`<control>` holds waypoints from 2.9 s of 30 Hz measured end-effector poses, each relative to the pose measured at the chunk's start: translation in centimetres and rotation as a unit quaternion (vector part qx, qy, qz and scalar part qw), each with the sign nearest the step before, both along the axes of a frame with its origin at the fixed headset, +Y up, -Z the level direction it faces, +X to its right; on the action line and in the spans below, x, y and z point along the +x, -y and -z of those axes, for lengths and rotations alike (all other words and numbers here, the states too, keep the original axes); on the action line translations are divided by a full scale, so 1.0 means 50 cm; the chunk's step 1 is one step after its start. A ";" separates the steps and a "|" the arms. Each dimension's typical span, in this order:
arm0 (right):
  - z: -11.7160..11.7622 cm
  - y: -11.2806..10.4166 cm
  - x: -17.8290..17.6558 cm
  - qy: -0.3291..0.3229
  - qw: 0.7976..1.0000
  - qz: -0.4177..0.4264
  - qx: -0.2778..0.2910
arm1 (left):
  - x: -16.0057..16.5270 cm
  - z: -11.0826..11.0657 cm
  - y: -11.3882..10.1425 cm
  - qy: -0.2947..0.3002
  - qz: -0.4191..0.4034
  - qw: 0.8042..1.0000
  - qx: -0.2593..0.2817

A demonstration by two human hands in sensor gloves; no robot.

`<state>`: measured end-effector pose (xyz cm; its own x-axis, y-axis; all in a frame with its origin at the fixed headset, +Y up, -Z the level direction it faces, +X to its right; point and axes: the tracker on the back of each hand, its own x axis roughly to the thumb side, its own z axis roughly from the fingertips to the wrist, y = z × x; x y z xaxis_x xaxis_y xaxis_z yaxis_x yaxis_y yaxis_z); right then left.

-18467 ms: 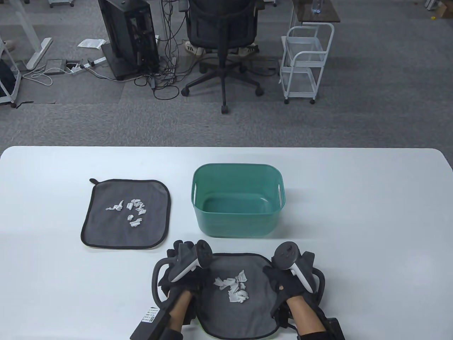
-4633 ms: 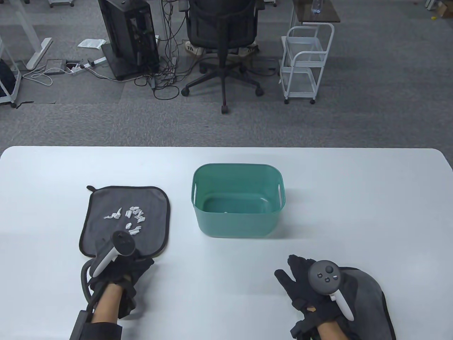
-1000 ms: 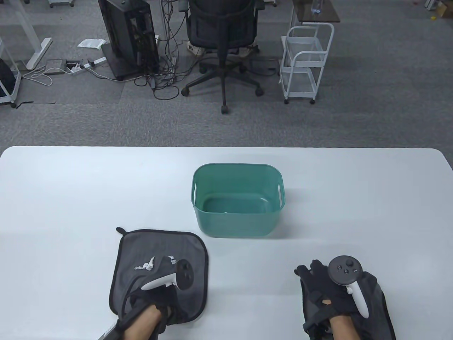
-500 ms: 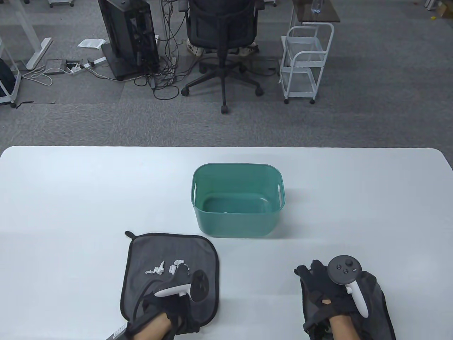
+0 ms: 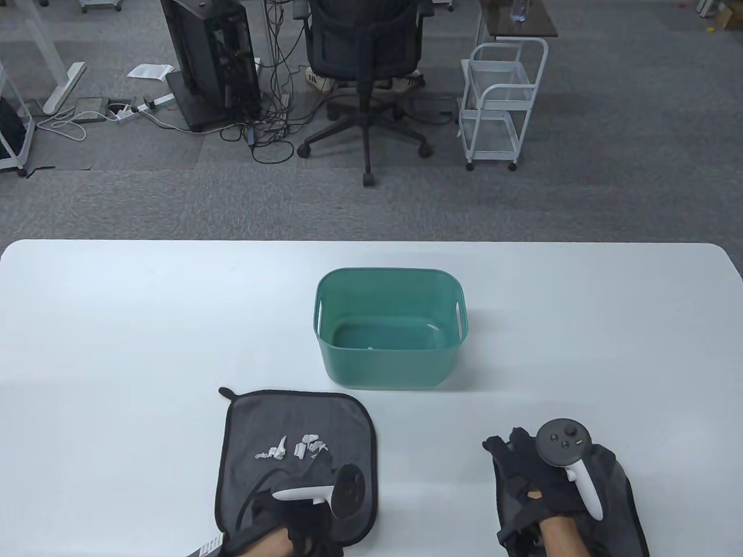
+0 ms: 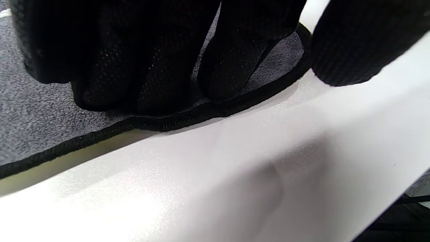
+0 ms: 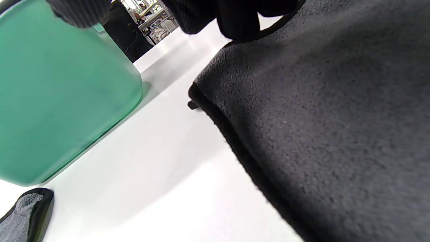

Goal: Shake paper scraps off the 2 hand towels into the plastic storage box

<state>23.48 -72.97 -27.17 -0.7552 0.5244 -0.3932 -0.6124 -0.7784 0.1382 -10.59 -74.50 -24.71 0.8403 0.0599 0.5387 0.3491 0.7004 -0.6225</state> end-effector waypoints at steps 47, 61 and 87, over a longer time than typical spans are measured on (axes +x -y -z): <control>0.004 0.006 0.041 0.042 0.996 0.072 -0.017 | 0.127 -0.076 0.009 0.125 0.029 0.991 0.040; 0.004 0.001 0.039 0.035 0.996 0.079 -0.006 | 0.226 -0.095 0.010 0.146 0.036 0.988 0.033; 0.005 0.002 0.047 0.036 0.993 0.113 0.013 | 0.133 -0.015 -0.199 -0.038 -0.163 0.980 0.107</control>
<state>25.83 -73.05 -27.44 -0.5881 0.6876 -0.4258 -0.7792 -0.6228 0.0705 -3.94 -64.53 -23.95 0.8330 0.2242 0.5057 0.0438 0.8846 -0.4642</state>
